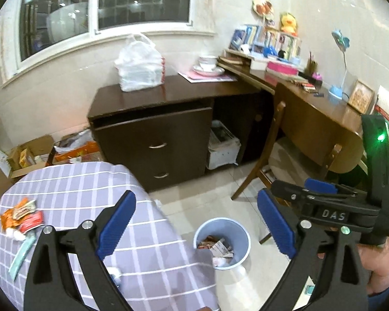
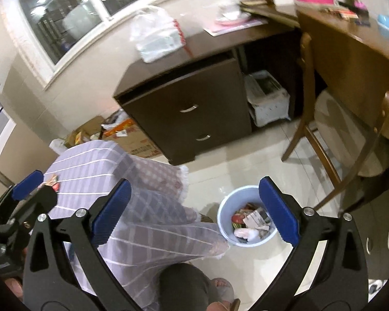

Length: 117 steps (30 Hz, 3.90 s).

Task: Collect trash
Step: 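Return both open tools to the table above the remaining trash, then grasp the blue-and-white sachet with the right tool while the left tool grasps the teal toothbrush box, then carry the sachet and teal box to the blue wastebasket and open both tools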

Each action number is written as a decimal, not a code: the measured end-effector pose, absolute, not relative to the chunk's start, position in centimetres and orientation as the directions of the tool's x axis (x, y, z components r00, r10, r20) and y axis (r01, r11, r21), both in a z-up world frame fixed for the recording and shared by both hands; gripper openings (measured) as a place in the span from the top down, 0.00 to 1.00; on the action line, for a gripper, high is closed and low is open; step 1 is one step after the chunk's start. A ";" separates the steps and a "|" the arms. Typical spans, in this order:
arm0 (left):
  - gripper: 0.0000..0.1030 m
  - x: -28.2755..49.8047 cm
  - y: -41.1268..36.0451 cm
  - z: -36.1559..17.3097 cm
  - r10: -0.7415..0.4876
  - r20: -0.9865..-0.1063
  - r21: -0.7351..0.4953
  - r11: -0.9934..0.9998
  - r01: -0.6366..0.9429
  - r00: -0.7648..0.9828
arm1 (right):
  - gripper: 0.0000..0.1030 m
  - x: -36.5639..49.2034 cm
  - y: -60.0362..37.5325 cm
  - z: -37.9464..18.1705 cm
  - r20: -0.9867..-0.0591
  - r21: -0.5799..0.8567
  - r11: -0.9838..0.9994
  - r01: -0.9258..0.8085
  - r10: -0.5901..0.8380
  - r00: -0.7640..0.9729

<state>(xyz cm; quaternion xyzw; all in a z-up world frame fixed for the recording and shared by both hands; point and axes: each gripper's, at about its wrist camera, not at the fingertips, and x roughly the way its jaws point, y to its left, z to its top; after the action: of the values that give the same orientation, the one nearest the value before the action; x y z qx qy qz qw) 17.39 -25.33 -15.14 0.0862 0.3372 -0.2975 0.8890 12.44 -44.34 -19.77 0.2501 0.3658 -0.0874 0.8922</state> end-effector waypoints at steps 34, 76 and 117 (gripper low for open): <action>0.09 14.9 3.0 -17.7 -0.241 -0.643 -0.103 0.968 0.230 0.727 | 0.06 14.4 -18.9 -21.2 -0.765 0.164 0.986 0.023 0.113 0.634; 0.87 24.6 2.8 -24.4 -0.272 -0.849 -0.037 0.886 0.463 0.453 | 0.88 14.9 -22.5 -22.0 -0.748 0.213 0.977 -0.028 0.182 0.638; 0.75 18.6 -10.0 -17.7 -0.406 -0.756 -0.040 0.812 0.583 0.514 | 0.88 13.2 -31.5 -18.2 -0.658 0.301 0.952 0.049 0.171 0.734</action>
<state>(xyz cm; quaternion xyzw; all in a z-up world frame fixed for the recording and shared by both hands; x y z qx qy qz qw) 18.61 -10.00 -17.72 0.1102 0.4012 -0.2865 0.8630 13.23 -31.55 -18.24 0.1508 0.3634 0.0331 0.9187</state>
